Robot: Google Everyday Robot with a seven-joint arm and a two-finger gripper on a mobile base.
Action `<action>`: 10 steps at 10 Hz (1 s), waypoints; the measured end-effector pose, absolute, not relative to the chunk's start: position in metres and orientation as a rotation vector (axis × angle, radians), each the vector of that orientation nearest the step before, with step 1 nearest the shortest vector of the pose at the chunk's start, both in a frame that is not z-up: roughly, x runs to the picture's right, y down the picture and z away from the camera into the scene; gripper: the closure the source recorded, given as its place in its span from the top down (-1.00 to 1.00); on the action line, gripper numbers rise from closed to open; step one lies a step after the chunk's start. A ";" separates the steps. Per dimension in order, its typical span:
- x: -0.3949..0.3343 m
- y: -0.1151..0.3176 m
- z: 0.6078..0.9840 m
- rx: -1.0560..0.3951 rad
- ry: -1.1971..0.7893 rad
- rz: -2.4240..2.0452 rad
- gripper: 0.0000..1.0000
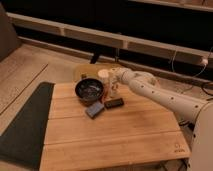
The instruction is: Stand the bottle upright
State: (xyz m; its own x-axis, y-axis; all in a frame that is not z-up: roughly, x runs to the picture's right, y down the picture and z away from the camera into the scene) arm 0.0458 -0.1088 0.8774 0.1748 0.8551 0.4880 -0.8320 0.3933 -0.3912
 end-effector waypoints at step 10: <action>0.073 -0.124 0.888 -0.089 -0.688 1.188 0.52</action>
